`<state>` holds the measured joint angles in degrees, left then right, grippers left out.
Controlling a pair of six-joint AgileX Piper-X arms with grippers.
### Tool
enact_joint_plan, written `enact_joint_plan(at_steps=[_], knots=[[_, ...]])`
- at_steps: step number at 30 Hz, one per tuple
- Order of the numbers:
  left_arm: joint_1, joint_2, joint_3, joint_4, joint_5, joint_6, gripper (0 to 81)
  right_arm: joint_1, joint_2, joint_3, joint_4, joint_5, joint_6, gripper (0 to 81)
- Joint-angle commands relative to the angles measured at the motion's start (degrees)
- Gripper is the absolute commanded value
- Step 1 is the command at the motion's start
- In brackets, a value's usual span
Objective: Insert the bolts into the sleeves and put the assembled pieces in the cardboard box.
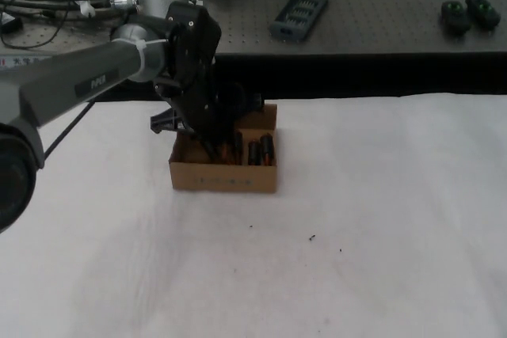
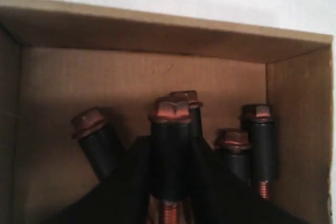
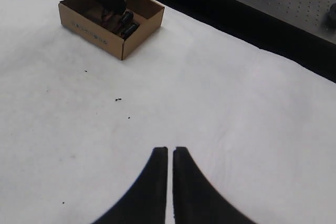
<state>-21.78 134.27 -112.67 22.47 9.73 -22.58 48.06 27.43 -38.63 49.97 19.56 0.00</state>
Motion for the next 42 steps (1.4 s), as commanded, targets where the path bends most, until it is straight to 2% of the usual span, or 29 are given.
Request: enact_joint_plan(at_steps=[1,8,10,15,17,20,25,28,31,33,37,42], knots=[[-0.4,0.4,-0.7,0.6,0.9,-1.9,0.7,-0.3,-0.4,-0.4,0.2,0.1,0.4,3.7],[-0.4,0.4,-0.7,0.6,-2.1,-1.9,0.4,-0.3,-0.4,-0.4,0.2,0.1,0.4,3.7],[-0.4,0.4,-0.7,0.6,-2.1,-1.9,2.5,-0.3,-0.4,-0.4,0.2,0.1,0.4,3.7],[-0.4,0.4,-0.7,0.6,-1.8,-1.9,24.8,-0.3,-0.4,-0.4,0.2,0.1,0.4,3.7],[-0.4,0.4,-0.7,0.6,-1.8,-1.9,28.9,-0.3,-0.4,-0.4,0.2,0.1,0.4,3.7],[-0.4,0.4,-0.7,0.6,-1.3,-1.9,27.9,-0.3,-0.4,-0.4,0.2,0.1,0.4,3.7],[-0.4,-0.6,-0.7,-0.1,4.2,-3.1,21.8,-0.3,-0.4,-0.4,0.0,1.5,0.4,3.7],[-0.4,-3.3,-0.7,-0.3,4.6,-3.4,13.8,-0.3,-0.4,-0.4,-1.4,3.2,0.0,3.7],[-0.2,-7.0,-0.7,-0.3,1.7,0.0,1.4,-0.3,-0.4,-0.4,-4.1,3.1,-0.9,3.7],[-0.2,-9.8,-0.7,-0.3,-0.7,5.5,0.6,-0.3,-0.4,-0.4,-6.3,3.0,-1.0,3.9],[0.0,-16.1,-0.7,-0.3,-0.4,14.0,0.6,-0.3,-0.4,-0.4,-9.8,0.6,-4.0,3.9],[0.8,-23.5,-0.3,1.1,1.7,16.4,0.6,-0.3,-1.0,-0.4,-10.0,-6.0,-5.4,3.9]])
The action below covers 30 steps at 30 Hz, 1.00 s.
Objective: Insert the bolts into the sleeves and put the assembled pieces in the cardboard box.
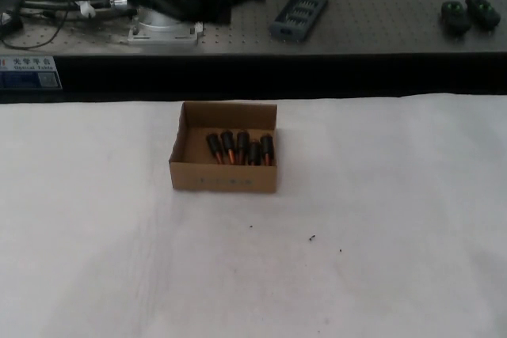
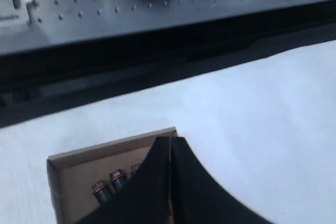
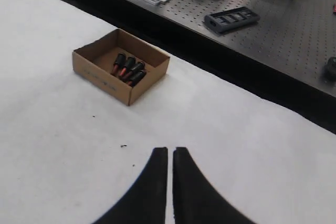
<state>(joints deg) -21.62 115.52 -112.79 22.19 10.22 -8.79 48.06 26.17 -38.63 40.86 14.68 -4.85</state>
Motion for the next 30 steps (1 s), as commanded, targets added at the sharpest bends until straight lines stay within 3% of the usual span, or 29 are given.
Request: enact_joint_plan(at_steps=[1,7,16,30], knots=[[0.8,-6.2,0.6,1.4,1.8,3.7,0.6,-0.3,-0.3,-0.4,-0.9,-1.5,-0.5,3.9],[3.2,-17.6,12.6,0.8,2.7,6.4,0.6,-0.3,-6.1,-0.4,1.1,-1.9,-0.5,3.9],[5.1,-42.2,48.1,-18.7,3.5,6.2,0.6,-0.3,-12.2,-0.4,12.2,-8.8,-1.5,3.9],[5.1,-86.3,89.5,-25.8,-5.0,6.2,0.6,-0.3,-14.3,13.6,7.2,-10.3,-1.1,3.9]])
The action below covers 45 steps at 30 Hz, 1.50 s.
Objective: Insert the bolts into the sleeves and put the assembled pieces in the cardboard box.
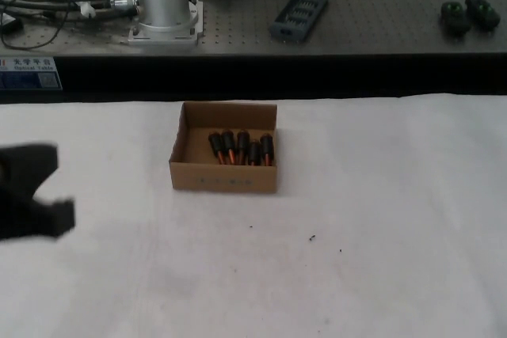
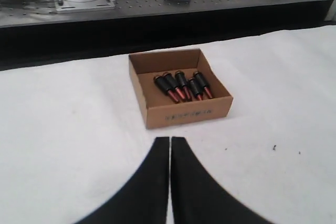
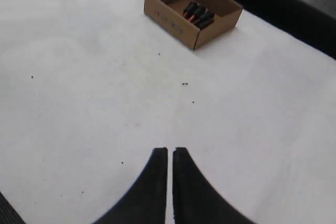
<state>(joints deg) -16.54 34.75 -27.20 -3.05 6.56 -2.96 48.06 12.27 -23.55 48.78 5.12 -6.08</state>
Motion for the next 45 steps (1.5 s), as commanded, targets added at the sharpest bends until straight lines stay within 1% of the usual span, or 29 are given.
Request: enact_joint_plan(at_steps=[1,6,10,14,17,21,23,25,27,29,30,32,34,37,41,45], knots=[[0.1,-8.7,6.4,-0.5,-1.4,0.4,0.6,-0.3,-0.6,-0.5,-1.3,-0.8,0.4,3.9],[0.1,-21.8,17.5,-0.4,-1.4,2.1,0.6,-0.3,-0.7,2.6,-4.2,-0.5,0.5,3.7],[0.1,-27.7,23.0,-0.4,-1.9,2.1,0.6,-0.3,-0.7,2.9,-4.5,-0.5,0.5,3.7],[0.1,-29.0,26.9,-0.4,-1.9,2.1,0.6,-0.3,-0.7,2.9,-4.5,-0.5,0.5,3.7],[0.1,-29.0,27.2,-0.1,-1.9,2.1,0.6,-0.3,-0.7,2.9,-4.5,-0.5,0.5,3.7],[0.1,-29.0,27.2,6.0,-1.8,2.1,0.6,-0.3,-0.7,2.9,-4.5,-0.5,0.5,3.7],[0.7,-29.8,27.2,8.4,-1.8,2.1,0.6,-0.4,-0.8,3.0,-4.5,-0.5,0.5,3.7],[1.9,-30.9,27.2,10.0,-1.8,2.1,0.6,-1.7,-0.9,4.3,-5.9,-0.5,0.5,3.7],[4.2,-32.7,27.2,10.9,-1.8,2.1,0.6,-4.4,-1.5,6.7,-8.4,-0.7,0.5,3.7],[7.7,-34.7,27.2,11.2,-1.8,2.1,0.6,-8.7,-2.2,9.5,-10.4,-0.7,0.5,3.7],[9.1,-34.7,27.2,11.2,-1.8,2.1,0.6,-12.2,-2.2,11.3,-10.9,-0.7,0.5,3.7],[12.0,-34.7,27.2,11.2,-1.8,2.1,0.6,-17.3,-2.2,13.8,-11.0,-0.7,0.5,3.7],[13.8,-34.7,27.2,11.2,-1.8,2.1,0.6,-21.4,-2.5,16.2,-12.4,-0.6,-0.1,3.7],[14.3,-34.7,27.2,11.2,-1.8,2.1,0.6,-26.6,-3.6,18.9,-14.0,-0.5,-0.1,3.7],[14.3,-34.7,27.2,11.2,-1.8,2.1,0.6,-32.1,-4.8,21.2,-15.5,-0.5,-0.1,3.7],[14.3,-34.7,27.2,11.2,-1.8,2.1,0.6,-36.3,-6.6,23.1,-16.2,-0.5,-0.1,3.7]])
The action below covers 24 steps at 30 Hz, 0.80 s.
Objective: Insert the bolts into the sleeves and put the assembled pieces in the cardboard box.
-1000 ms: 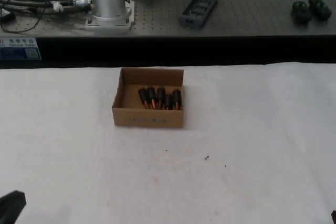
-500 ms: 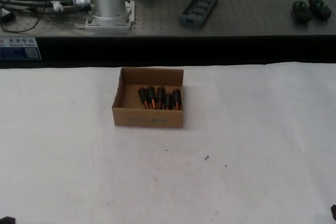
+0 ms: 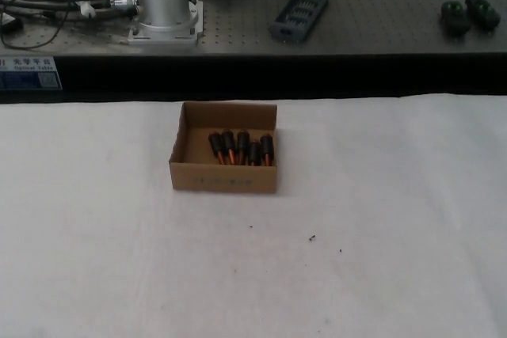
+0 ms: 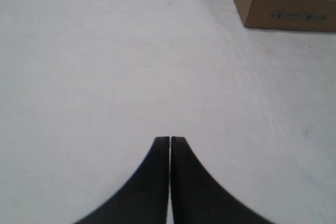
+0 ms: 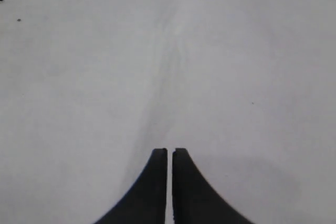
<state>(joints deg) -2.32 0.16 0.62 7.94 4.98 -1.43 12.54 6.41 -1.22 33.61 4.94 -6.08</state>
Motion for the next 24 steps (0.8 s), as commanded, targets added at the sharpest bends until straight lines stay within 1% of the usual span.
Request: enact_joint_plan(at_steps=[1,8,12,24], knots=[[0.1,-0.2,-0.6,0.2,-0.2,0.6,0.6,-1.5,-1.0,1.2,-1.4,-0.4,-0.1,3.7],[0.1,-0.2,-0.6,0.2,-0.2,0.6,0.6,-6.3,-1.6,1.2,-3.9,-0.4,-0.2,3.7],[0.1,-0.2,-0.6,0.2,-0.2,0.6,0.6,-8.5,-4.8,1.2,-3.5,-0.4,-0.2,3.7],[0.1,-0.2,-0.6,0.2,-0.2,0.6,0.6,-8.6,-5.6,1.2,-3.6,-0.4,-0.2,3.7]])
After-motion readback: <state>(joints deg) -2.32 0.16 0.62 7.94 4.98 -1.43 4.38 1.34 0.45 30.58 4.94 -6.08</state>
